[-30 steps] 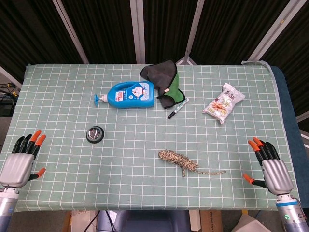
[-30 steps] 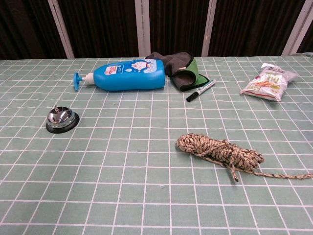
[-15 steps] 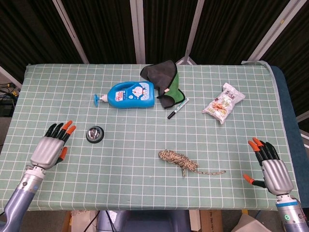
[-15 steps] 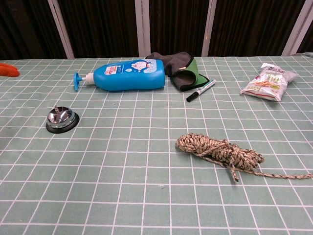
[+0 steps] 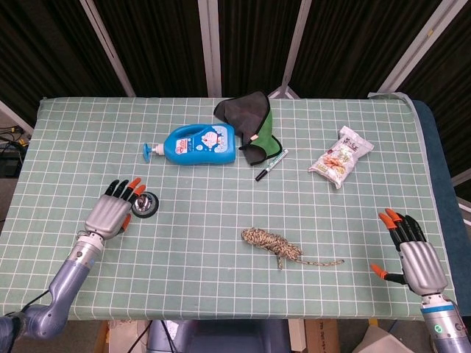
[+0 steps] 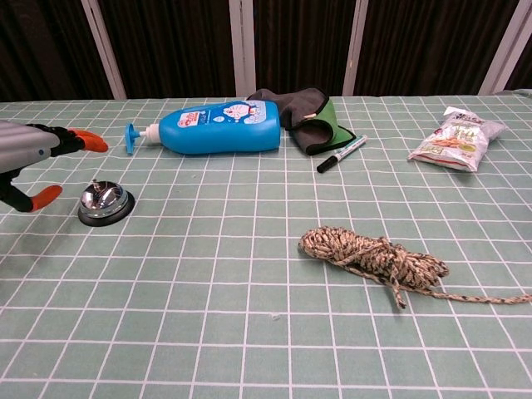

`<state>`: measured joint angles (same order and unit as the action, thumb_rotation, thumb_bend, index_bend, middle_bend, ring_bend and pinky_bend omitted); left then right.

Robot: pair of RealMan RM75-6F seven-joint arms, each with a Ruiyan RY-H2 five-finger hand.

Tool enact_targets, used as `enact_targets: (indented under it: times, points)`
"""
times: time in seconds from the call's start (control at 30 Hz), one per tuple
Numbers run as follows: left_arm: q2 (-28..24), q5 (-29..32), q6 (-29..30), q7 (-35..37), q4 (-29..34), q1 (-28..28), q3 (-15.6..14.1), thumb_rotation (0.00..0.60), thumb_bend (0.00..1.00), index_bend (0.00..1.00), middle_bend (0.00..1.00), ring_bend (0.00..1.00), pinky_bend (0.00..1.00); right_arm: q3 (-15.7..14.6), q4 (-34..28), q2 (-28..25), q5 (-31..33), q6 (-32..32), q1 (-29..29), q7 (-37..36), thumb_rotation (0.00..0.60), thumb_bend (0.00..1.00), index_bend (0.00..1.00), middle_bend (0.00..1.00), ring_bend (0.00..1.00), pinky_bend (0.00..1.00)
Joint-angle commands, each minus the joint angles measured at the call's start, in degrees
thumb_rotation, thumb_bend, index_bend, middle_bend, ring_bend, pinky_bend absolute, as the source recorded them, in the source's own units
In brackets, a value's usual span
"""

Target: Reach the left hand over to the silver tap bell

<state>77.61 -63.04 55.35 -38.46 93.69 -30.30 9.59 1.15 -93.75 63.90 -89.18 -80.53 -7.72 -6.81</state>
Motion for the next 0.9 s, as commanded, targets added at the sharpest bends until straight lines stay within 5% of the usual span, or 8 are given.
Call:
enact_targets:
  times: [0.03,0.53,0.73,0.9]
  points:
    - [1.1,0.9,-0.6,-0.7,-1.0,-0.7,-0.9,0.6,0.73,0.0,0.0,0.0,0.0,0.0,0.0,0.0,0.0,0.0,0.0,0.0,0.6,0.22,0.0,0.0,0.0,0.0]
    - [4.3,3.6,-2.1,-2.0,-7.6,-1.3,-5.8,0.6,0.81,0.0,0.0,0.0,0.0,0.1,-0.3,0.0,0.3,0.1,0.0,-0.5,0.6,0.22,0.0,0.0,0.0,0.0]
    - [4.7,2.1,0.0,-0.3,-7.4,-1.7,-5.1,0.6,0.8,0.0,0.0,0.0,0.0,0.1,-0.2,0.0,0.2,-0.1,0.0,-0.8,0.6,0.22,0.0,0.0,0.0,0.0]
    - [3.0,0.4,3.7,1.8,-3.5,-2.7,-1.8,0.6,0.79,0.0,0.0,0.0,0.0,0.0,-0.1,0.0,0.0,-0.2,0.1,-1.1,0.6,0.22,0.0,0.0,0.0,0.0]
